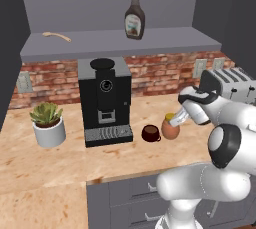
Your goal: Pick the syrup bottle and honey bottle from the cabinet and place them next to the mug.
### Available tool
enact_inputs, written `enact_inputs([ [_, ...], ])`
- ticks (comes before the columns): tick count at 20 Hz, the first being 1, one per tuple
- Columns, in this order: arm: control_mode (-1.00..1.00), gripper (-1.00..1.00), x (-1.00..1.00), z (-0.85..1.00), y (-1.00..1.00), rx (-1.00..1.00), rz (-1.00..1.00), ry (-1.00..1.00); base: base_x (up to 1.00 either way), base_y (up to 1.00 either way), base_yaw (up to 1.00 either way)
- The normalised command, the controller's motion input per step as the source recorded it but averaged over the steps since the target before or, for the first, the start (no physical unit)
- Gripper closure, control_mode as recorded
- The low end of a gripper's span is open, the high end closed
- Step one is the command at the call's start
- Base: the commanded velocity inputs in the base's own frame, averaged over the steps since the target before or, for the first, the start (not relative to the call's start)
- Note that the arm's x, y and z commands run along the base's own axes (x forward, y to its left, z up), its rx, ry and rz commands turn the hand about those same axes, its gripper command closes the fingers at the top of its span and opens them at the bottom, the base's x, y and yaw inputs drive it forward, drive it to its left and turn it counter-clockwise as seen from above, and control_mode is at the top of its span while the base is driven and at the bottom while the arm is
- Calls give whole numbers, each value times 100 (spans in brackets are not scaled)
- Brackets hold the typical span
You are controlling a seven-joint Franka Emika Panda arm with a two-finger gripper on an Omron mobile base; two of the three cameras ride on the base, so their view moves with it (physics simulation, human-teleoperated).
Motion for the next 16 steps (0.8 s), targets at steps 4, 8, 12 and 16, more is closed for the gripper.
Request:
enact_inputs([
  [4, -100, 100, 0, 0, 0, 0, 0, 0, 0, 0, 0],
  [8, -100, -100, 0, 0, 0, 0, 0, 0, 0, 0, 0],
  [12, -100, -100, 0, 0, 0, 0, 0, 0, 0, 0, 0],
  [16, -100, -100, 0, 4, 0, 0, 0, 0, 0, 0, 0],
])
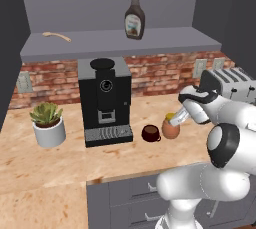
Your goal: Pick the syrup bottle and honey bottle from the cabinet and place them next to the mug.
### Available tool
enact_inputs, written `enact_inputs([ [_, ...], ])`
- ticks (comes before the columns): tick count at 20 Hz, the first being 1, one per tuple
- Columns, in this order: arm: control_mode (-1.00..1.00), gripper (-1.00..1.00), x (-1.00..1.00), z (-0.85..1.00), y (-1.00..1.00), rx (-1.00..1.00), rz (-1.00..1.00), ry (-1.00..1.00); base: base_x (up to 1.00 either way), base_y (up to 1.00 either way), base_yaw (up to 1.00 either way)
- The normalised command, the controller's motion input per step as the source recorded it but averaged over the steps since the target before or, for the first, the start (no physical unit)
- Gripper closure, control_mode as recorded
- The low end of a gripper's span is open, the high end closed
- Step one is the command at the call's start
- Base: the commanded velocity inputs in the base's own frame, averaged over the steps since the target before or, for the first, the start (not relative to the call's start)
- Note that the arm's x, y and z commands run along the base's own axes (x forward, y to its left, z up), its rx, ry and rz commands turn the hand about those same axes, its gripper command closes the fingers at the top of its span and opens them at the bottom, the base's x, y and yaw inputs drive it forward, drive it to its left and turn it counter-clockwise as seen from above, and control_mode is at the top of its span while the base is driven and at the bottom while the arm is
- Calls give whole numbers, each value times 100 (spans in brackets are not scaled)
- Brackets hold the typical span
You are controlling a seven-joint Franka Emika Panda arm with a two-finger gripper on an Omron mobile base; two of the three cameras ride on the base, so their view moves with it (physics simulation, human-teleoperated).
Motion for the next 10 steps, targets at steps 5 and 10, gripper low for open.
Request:
enact_inputs([
  [5, -100, -100, 0, 22, 0, 0, 0, -2, 0, 0, 0],
  [10, -100, -100, 0, 30, 6, 0, 0, -8, 0, 0, 0],
])
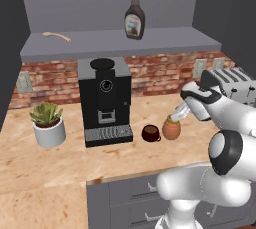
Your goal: Pick the syrup bottle and honey bottle from the cabinet and place them next to the mug.
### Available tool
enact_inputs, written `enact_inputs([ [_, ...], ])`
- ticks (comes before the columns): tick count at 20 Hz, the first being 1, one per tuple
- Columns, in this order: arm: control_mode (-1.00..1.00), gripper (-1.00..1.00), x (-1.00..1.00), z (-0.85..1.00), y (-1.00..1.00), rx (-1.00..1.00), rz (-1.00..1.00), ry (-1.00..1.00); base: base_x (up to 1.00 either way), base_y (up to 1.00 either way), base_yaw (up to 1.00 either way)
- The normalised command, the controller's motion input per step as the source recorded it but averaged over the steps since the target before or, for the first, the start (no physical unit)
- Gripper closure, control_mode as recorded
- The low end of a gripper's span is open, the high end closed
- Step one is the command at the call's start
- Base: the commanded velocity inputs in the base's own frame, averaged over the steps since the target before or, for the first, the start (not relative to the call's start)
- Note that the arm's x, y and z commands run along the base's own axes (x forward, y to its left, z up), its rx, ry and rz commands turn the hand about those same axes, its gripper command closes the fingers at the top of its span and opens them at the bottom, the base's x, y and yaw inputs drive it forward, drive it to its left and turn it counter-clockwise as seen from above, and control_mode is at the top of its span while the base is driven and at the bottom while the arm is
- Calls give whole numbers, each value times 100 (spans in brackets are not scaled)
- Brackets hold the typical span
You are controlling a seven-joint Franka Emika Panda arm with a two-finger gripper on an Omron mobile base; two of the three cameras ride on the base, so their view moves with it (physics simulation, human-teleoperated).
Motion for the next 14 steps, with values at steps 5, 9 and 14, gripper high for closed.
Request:
enact_inputs([
  [5, -100, -100, 2, 22, 18, 0, 0, -8, 0, 0, 0],
  [9, -100, -100, 1, 30, 29, 0, -1, -6, 0, 0, 0],
  [14, -100, -100, 0, 45, 51, -1, -4, 0, 0, 0, 0],
])
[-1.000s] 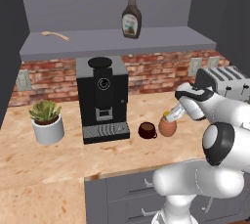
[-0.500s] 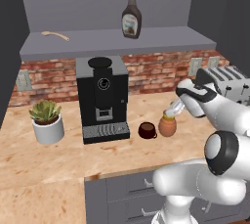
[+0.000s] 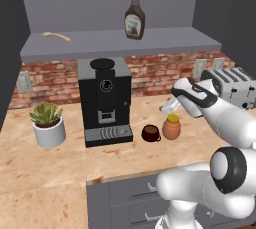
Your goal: Pick the syrup bottle and honey bottle from the cabinet and place them next to the mug.
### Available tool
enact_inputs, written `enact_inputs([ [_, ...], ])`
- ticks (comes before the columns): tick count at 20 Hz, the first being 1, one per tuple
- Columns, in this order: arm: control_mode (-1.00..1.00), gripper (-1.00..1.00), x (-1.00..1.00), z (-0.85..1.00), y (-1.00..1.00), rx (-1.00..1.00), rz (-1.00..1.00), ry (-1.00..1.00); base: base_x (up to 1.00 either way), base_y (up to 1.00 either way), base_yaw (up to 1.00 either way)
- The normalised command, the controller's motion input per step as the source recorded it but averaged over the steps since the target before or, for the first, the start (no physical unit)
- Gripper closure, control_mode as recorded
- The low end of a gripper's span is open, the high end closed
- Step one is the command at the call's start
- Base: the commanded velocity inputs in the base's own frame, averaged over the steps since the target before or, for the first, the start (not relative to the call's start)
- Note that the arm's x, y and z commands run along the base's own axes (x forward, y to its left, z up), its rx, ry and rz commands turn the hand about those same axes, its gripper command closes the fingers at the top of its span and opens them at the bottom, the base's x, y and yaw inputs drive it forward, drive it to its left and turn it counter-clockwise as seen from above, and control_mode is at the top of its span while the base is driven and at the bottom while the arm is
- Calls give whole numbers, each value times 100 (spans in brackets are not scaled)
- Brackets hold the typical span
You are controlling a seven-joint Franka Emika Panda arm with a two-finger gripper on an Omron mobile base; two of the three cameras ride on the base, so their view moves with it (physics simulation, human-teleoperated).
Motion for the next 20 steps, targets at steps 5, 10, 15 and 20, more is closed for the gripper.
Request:
enact_inputs([
  [5, -100, -100, -15, 51, 54, -2, -9, 4, 0, 0, 0],
  [10, -100, -100, -52, 78, 31, -1, -16, 3, 0, 0, 0],
  [15, -100, -100, -69, 100, 7, 0, -18, 0, 0, 0, 0],
  [20, -100, -100, -62, 100, 4, 0, -14, -1, 0, 0, 0],
])
